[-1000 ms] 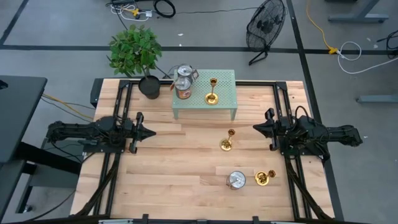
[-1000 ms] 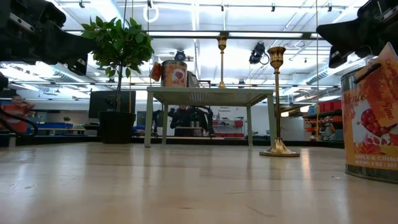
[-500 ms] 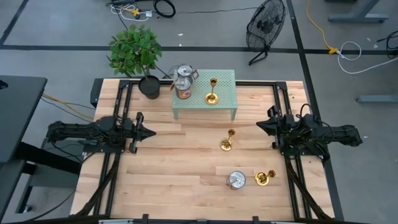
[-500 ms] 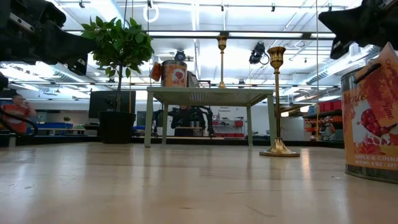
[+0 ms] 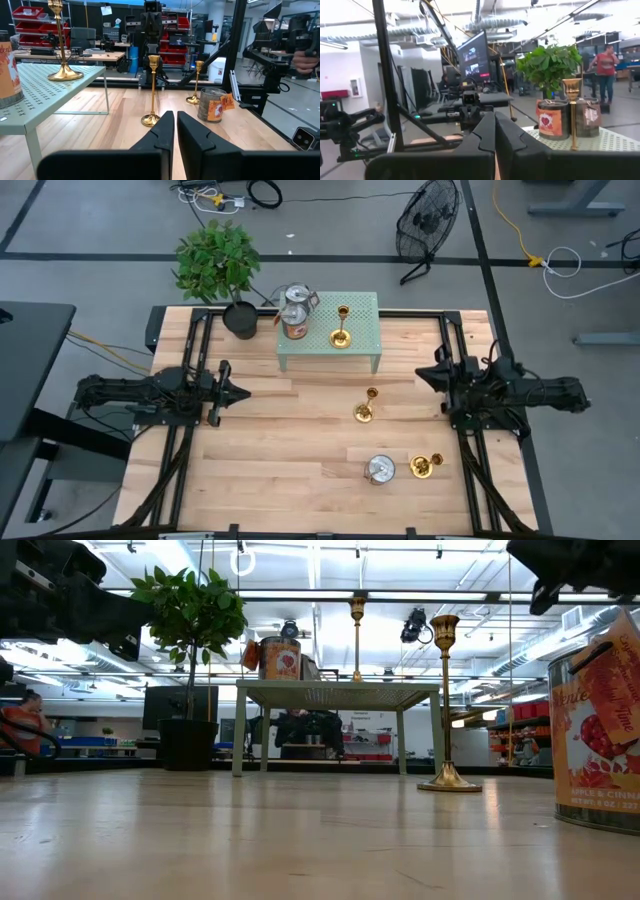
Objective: Pick & Place candle stick holders
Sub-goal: Put the top left gold candle holder on the shelf
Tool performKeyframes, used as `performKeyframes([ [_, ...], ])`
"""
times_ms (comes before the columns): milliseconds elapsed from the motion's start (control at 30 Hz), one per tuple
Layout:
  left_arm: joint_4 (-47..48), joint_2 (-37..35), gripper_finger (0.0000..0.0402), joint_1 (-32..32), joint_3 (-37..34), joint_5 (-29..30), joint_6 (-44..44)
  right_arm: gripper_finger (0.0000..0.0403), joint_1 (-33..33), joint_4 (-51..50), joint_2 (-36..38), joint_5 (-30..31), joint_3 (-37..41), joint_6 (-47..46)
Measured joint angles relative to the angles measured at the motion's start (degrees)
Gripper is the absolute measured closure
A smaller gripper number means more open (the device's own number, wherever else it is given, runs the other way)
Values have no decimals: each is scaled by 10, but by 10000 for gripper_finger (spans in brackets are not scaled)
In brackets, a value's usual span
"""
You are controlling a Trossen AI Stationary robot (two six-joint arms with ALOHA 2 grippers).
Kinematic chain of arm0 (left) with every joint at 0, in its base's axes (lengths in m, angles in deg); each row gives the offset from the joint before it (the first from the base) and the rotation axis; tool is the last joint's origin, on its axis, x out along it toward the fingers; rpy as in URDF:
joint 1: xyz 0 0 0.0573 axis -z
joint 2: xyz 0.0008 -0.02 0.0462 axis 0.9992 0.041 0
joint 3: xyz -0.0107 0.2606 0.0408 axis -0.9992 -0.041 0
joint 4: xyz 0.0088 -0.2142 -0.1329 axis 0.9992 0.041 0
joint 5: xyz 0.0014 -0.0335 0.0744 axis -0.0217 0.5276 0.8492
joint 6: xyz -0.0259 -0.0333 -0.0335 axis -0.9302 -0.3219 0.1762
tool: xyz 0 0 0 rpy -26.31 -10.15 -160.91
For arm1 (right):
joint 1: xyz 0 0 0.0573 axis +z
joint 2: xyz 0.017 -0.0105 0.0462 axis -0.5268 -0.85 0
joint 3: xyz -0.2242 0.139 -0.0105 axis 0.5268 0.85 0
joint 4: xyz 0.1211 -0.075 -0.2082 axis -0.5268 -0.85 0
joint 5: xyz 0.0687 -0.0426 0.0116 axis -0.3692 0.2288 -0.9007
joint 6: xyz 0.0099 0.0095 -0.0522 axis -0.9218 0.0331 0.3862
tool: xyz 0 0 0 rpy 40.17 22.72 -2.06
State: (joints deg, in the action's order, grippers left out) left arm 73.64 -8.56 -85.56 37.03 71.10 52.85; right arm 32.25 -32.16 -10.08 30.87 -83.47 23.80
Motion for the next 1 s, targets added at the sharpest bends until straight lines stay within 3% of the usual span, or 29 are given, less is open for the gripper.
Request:
performKeyframes([
  [333,0,0,372,0,0,0,0,401,0,-8,-76,2,-63,16],
  [700,0,0,372,0,0,0,0,401,0,-99,-148,2,-173,33],
  [1000,0,0,372,0,0,0,0,401,0,-105,-179,19,-206,29],
])
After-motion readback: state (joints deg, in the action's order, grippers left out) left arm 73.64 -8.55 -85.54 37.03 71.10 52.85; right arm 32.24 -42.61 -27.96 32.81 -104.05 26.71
